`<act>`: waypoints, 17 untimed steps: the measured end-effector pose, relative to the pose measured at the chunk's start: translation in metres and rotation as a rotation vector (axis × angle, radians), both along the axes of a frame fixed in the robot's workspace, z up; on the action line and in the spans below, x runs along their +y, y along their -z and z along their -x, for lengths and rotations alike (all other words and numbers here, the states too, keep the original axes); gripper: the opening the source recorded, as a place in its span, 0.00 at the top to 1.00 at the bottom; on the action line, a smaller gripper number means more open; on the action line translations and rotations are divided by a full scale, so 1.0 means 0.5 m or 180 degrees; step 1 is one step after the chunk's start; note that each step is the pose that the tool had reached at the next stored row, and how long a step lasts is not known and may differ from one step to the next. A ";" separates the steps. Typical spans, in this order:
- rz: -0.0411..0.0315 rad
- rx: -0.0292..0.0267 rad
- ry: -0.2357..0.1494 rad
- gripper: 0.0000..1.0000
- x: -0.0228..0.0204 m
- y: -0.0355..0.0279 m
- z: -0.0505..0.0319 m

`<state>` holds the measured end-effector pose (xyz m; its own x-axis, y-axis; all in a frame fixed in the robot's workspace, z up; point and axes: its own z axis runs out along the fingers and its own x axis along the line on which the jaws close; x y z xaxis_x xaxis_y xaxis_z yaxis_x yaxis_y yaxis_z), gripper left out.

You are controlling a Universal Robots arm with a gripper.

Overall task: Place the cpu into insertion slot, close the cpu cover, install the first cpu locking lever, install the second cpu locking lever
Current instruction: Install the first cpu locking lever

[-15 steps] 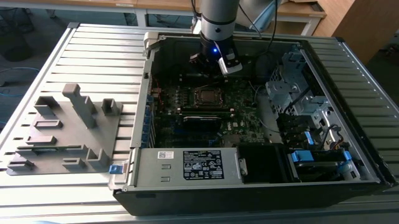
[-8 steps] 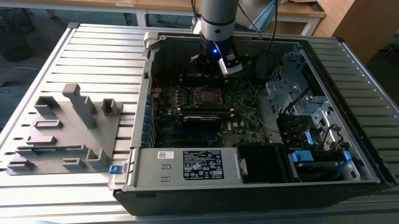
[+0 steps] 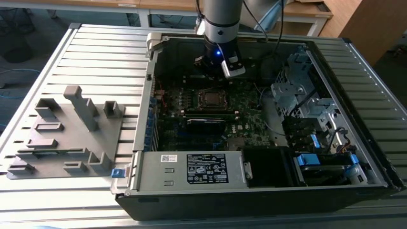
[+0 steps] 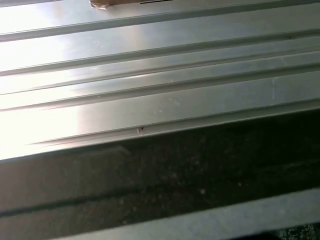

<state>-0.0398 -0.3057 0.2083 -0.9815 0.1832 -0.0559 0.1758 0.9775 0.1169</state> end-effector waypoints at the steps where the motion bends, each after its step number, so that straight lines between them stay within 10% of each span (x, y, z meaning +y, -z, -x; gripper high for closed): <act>1: 0.0000 0.0000 0.0045 0.89 0.0001 0.000 0.000; 17: 0.0002 -0.0007 0.0338 0.89 0.0020 0.007 0.002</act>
